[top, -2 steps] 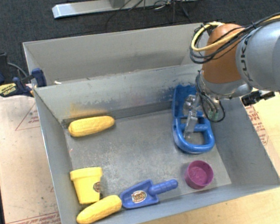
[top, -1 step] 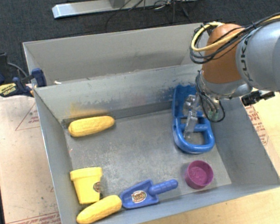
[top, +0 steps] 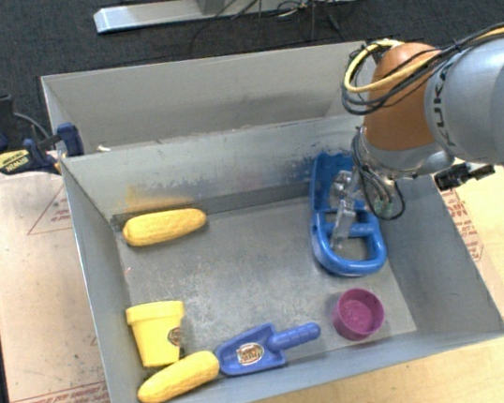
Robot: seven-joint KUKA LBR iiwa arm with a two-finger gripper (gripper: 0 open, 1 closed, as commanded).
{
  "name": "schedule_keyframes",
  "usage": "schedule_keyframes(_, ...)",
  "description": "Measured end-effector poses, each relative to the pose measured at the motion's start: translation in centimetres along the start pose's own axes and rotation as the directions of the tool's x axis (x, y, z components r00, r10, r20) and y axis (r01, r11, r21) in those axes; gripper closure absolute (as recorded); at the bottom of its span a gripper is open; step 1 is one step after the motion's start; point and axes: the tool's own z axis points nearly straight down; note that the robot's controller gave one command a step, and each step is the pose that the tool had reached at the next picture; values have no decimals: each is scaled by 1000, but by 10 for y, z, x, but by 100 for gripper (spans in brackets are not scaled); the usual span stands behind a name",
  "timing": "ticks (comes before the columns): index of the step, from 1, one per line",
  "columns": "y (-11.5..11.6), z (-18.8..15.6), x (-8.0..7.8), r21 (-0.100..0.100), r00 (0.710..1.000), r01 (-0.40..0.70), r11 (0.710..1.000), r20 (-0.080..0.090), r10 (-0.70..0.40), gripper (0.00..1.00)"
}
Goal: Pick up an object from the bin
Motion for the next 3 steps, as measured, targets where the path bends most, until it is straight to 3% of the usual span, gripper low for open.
schedule_keyframes(1,-12,2,27,-10,977,-215,976,3,215,100)
schedule_keyframes(2,-12,2,27,-10,977,-215,977,3,215,100)
schedule_keyframes(3,-18,2,49,-16,966,-260,966,8,260,100)
